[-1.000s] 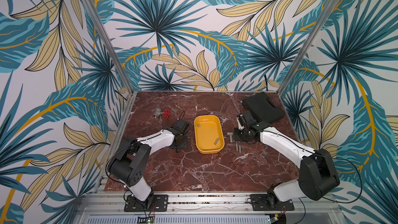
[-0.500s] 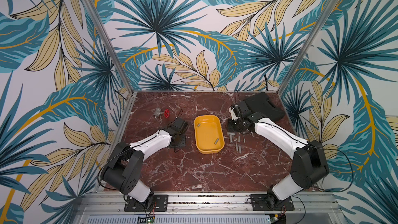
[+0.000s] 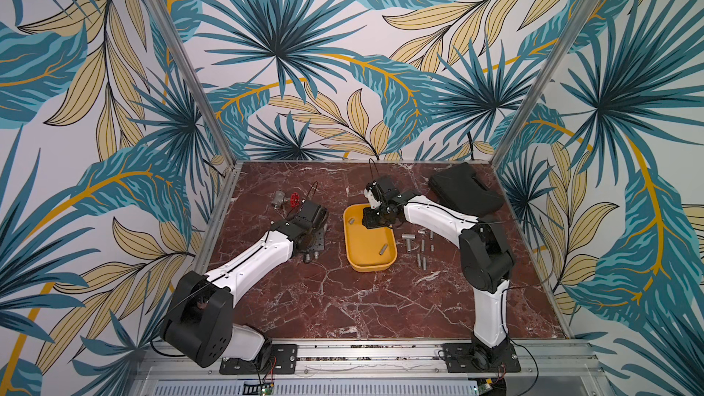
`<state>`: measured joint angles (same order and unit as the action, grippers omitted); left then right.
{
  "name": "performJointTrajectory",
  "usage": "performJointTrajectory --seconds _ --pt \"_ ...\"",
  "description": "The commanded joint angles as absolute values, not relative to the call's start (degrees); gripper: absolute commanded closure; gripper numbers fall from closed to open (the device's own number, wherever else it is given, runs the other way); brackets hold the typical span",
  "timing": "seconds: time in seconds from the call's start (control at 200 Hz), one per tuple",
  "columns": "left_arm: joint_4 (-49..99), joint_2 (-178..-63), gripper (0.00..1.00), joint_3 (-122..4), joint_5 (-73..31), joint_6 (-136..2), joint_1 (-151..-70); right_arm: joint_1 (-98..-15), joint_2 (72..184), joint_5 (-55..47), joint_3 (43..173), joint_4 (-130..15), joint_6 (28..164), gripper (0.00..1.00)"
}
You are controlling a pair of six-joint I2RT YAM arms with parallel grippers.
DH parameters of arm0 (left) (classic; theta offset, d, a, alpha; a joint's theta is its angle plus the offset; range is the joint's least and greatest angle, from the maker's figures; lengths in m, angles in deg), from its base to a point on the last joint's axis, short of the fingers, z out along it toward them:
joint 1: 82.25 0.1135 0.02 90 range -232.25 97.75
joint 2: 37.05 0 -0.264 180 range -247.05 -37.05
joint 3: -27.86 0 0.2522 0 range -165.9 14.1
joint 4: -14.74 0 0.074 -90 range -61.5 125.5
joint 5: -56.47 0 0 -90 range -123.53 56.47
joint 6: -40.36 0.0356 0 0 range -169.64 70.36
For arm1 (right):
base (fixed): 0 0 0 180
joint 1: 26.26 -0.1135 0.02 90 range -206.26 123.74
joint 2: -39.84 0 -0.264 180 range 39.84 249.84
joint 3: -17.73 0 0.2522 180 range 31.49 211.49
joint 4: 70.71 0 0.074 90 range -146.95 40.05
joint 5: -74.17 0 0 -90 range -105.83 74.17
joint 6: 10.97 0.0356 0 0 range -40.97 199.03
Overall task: Take out the socket from the storage box
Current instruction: Pick up the socket head from the storage box.
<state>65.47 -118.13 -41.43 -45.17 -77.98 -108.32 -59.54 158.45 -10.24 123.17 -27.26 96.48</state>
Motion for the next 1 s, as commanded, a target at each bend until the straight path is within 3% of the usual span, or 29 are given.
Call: performJointTrajectory --seconds 0.0,0.997 --pt "65.7 -116.9 0.66 -42.1 -46.0 -77.7 -108.0 -60.0 161.8 -9.8 125.9 -28.6 93.0 0.63" --pt "65.8 -115.4 0.67 -40.0 -45.6 -78.6 -107.8 -61.7 175.5 -11.6 139.0 -27.3 78.2 0.6"
